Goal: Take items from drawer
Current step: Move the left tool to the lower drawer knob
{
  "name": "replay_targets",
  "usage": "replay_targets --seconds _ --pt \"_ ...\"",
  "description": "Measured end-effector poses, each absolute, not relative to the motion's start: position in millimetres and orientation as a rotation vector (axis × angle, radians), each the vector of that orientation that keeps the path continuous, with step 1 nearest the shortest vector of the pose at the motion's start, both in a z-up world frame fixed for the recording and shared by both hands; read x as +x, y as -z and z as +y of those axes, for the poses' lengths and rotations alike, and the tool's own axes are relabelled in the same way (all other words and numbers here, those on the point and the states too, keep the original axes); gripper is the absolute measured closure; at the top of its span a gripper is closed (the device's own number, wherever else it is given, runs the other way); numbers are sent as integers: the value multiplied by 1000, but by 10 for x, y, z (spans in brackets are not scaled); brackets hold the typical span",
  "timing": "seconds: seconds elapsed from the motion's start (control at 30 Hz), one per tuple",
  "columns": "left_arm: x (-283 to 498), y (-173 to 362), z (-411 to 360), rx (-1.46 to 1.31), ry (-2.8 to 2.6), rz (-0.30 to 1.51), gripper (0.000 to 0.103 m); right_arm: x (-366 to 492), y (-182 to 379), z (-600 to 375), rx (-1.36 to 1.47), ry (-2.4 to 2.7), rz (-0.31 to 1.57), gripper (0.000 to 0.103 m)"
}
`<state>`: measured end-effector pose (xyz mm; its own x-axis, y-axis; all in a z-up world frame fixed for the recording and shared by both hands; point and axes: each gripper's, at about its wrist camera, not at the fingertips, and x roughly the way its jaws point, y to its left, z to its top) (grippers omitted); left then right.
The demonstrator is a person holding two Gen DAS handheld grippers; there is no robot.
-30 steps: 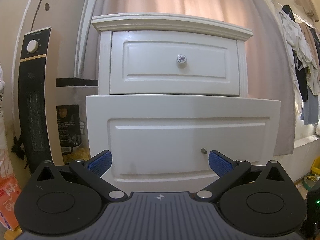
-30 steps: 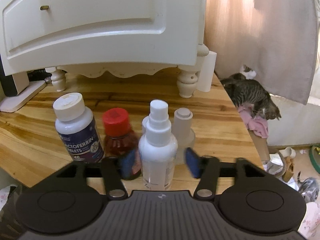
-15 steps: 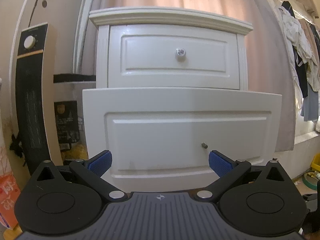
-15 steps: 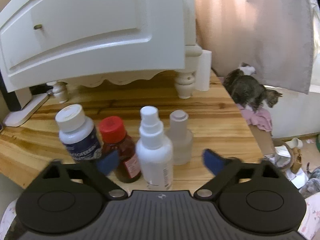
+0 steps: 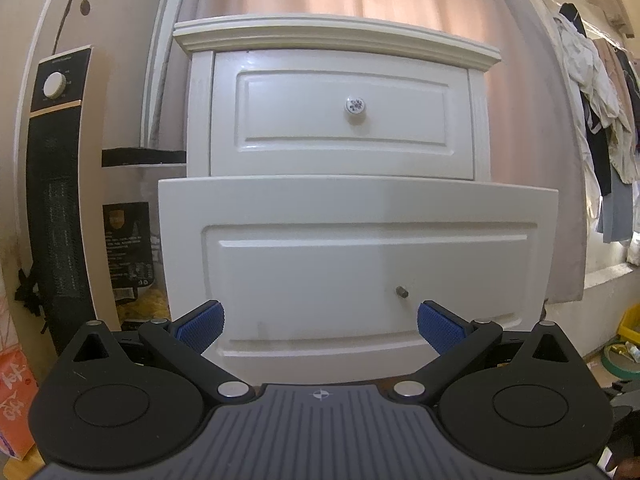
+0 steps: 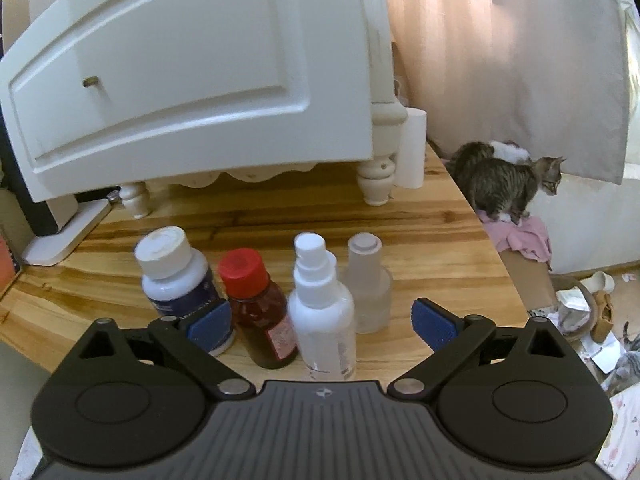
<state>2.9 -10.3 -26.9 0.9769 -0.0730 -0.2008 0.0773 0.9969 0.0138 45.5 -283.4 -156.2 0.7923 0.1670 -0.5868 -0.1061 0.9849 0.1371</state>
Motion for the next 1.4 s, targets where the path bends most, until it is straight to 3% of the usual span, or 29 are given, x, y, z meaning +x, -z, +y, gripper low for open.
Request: replay_targets --seconds 0.77,1.4 --pt "41 165 74 8 13 192 0 92 392 -2402 55 -263 294 0" --pt "101 166 -255 66 101 162 0 -80 147 -2152 11 -148 257 0"
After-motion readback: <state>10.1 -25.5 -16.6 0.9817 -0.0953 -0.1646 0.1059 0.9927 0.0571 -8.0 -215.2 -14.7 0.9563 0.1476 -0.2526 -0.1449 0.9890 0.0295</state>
